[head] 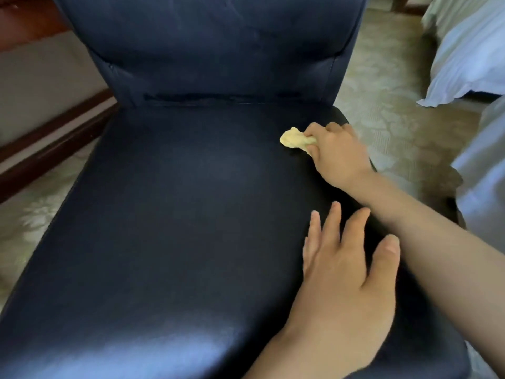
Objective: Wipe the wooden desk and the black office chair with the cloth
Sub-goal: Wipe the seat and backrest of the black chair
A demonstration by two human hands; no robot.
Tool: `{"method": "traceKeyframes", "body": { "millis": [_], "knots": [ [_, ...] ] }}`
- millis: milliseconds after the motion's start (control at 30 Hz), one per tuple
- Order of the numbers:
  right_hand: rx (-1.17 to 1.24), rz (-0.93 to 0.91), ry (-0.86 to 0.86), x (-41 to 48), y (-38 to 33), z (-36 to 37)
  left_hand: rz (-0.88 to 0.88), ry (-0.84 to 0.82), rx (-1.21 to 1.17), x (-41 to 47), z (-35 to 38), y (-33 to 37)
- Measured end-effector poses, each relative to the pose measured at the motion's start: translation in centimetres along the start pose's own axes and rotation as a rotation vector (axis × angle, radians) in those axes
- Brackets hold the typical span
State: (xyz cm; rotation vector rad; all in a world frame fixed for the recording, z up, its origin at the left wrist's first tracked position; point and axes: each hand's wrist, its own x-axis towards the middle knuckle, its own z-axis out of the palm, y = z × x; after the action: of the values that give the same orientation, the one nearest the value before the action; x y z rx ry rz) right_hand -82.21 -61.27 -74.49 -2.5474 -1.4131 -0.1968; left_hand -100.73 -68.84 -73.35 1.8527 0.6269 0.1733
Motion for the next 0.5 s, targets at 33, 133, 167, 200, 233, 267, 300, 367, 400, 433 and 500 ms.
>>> {"method": "traceKeyframes", "body": {
  "millis": [33, 133, 167, 200, 233, 267, 300, 367, 400, 433, 500],
  "knots": [
    [0.002, 0.006, -0.002, 1.0, -0.7, 0.3, -0.009, 0.007, -0.007, 0.3, -1.3, -0.1],
    [0.075, 0.046, -0.021, 3.9, -3.7, 1.4, -0.067, 0.079, 0.052, 0.2, -5.6, -0.8],
    [0.094, 0.069, -0.03, 4.8, -4.7, 1.9, -0.094, 0.099, 0.083, -0.1, -6.9, -1.1],
    [0.107, 0.088, -0.04, 5.9, -6.2, 2.2, -0.13, 0.128, 0.109, -0.4, -8.6, -1.4],
    [0.118, 0.099, -0.05, 6.8, -7.8, 2.5, -0.17, 0.164, 0.133, -0.9, -10.1, -1.7],
    [0.132, 0.1, -0.06, 7.4, -9.4, 2.8, -0.205, 0.199, 0.156, -1.4, -11.4, -2.1],
    [0.154, 0.085, -0.069, 7.8, -11.2, 3.0, -0.24, 0.239, 0.179, -1.9, -12.8, -2.3],
    [0.182, 0.024, -0.088, 7.6, -14.4, 3.6, -0.307, 0.31, 0.232, -3.1, -15.2, -2.7],
    [0.186, -0.014, -0.099, 6.9, -15.7, 3.8, -0.342, 0.335, 0.264, -3.7, -16.2, -2.9],
    [0.191, -0.054, -0.12, 6.0, -16.7, 3.9, -0.377, 0.353, 0.29, -4.3, -17.0, -2.9],
    [0.206, -0.145, -0.204, 3.6, -18.4, 2.9, -0.425, 0.399, 0.309, -5.7, -18.7, -1.8]
  ]
}}
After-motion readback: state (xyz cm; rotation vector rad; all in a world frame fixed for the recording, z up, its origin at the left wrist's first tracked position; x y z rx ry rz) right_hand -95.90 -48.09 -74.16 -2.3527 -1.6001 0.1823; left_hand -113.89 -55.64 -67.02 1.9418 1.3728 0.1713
